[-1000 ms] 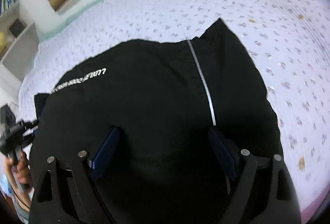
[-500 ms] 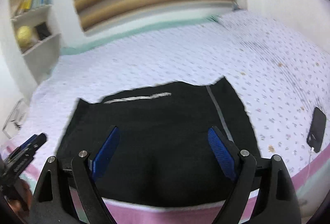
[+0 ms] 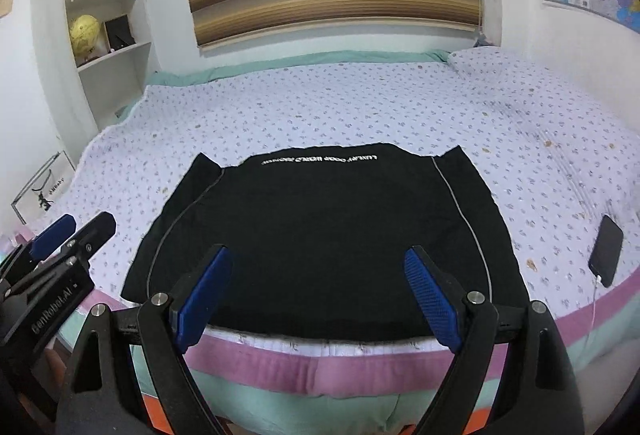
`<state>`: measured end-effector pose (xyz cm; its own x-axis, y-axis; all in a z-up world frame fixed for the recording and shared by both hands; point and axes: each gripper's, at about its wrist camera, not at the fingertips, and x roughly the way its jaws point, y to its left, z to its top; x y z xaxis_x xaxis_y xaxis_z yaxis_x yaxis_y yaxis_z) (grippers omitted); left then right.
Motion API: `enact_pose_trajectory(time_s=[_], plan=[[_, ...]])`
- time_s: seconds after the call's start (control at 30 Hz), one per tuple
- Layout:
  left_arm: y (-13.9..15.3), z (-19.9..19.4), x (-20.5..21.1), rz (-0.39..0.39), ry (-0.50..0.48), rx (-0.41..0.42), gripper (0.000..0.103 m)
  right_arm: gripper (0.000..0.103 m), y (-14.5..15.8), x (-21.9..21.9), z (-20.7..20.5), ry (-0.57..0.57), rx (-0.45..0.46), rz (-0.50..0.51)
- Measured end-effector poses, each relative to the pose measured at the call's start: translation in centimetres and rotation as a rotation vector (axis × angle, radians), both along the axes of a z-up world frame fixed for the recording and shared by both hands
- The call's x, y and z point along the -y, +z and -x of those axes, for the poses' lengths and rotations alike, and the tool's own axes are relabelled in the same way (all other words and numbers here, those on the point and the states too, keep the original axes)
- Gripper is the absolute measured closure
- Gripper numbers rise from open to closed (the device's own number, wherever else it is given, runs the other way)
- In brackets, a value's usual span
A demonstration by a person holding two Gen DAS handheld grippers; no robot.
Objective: Fold large clothes
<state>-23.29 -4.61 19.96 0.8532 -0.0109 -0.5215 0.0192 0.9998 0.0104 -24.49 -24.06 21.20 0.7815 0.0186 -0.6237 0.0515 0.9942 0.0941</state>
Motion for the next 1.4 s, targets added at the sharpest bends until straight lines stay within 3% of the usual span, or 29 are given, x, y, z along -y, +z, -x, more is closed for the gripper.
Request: enact_pose_trajectory(time_s=[0.27,0.47,1.4], plan=[[-0.7,0.2,0.9,-0.026,-0.046,-0.012,0.040,0.013,0.0,-0.5,-0.1,-0.002,-0.002,0.036],[-0.6,-0.3,0.4,0.012,-0.036,-0.018,0.040,0.013,-0.1,-0.2,-0.4,-0.009,-0.003,0.059],[-2.5,-1.6,1.4,0.003,-0.050,-0.081,0.040,0.013,-2.0,1.2,-1.5,-0.025,-0.057,0.017]])
